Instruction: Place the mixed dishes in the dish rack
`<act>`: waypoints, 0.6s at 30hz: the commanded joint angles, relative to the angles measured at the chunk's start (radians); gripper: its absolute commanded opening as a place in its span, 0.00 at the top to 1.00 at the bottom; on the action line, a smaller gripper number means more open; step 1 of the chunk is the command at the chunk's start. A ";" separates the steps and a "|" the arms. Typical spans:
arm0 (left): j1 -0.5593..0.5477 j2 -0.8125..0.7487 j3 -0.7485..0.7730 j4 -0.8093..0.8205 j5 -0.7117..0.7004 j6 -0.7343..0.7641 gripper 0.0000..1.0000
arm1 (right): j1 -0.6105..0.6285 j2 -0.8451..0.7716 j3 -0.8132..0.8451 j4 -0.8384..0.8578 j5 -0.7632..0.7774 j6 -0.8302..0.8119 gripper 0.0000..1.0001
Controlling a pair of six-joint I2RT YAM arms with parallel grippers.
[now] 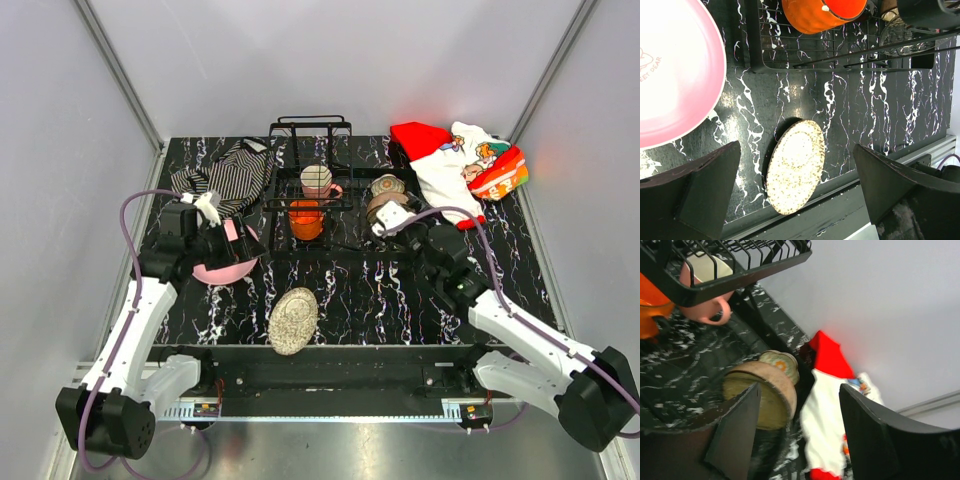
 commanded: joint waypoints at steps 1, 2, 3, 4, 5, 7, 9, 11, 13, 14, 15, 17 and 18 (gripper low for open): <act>0.008 -0.018 -0.006 0.028 0.036 0.005 0.01 | -0.008 -0.026 0.098 -0.051 0.006 0.295 0.32; 0.008 -0.018 -0.006 0.029 0.037 0.004 0.01 | -0.008 -0.028 0.110 -0.090 0.015 0.390 0.35; 0.008 -0.020 -0.006 0.031 0.043 -0.002 0.01 | -0.008 -0.029 0.132 -0.115 0.044 0.441 0.38; 0.008 -0.018 -0.006 0.032 0.045 -0.002 0.01 | -0.008 -0.030 0.147 -0.146 0.058 0.493 0.39; 0.008 -0.018 -0.004 0.032 0.046 -0.005 0.01 | -0.006 -0.028 0.164 -0.232 0.063 0.580 0.41; 0.008 -0.020 -0.003 0.034 0.048 -0.006 0.01 | -0.008 -0.031 0.210 -0.319 0.025 0.659 0.41; 0.008 -0.017 -0.001 0.037 0.045 -0.009 0.01 | -0.006 -0.045 0.224 -0.418 -0.056 0.815 0.40; 0.009 -0.012 0.005 0.034 0.050 -0.010 0.01 | 0.000 -0.062 0.222 -0.497 -0.149 0.952 0.37; 0.009 -0.010 0.010 0.035 0.050 -0.018 0.01 | 0.018 -0.069 0.210 -0.544 -0.250 1.088 0.36; 0.008 -0.010 0.014 0.038 0.051 -0.019 0.01 | 0.055 -0.072 0.186 -0.551 -0.279 1.128 0.36; 0.009 -0.012 0.016 0.040 0.051 -0.024 0.01 | 0.090 -0.077 0.170 -0.554 -0.276 1.161 0.37; 0.009 -0.010 0.019 0.043 0.053 -0.030 0.01 | 0.206 -0.088 0.126 -0.562 -0.170 1.265 0.39; 0.008 -0.010 0.022 0.043 0.054 -0.030 0.01 | 0.241 -0.083 0.112 -0.559 -0.145 1.299 0.39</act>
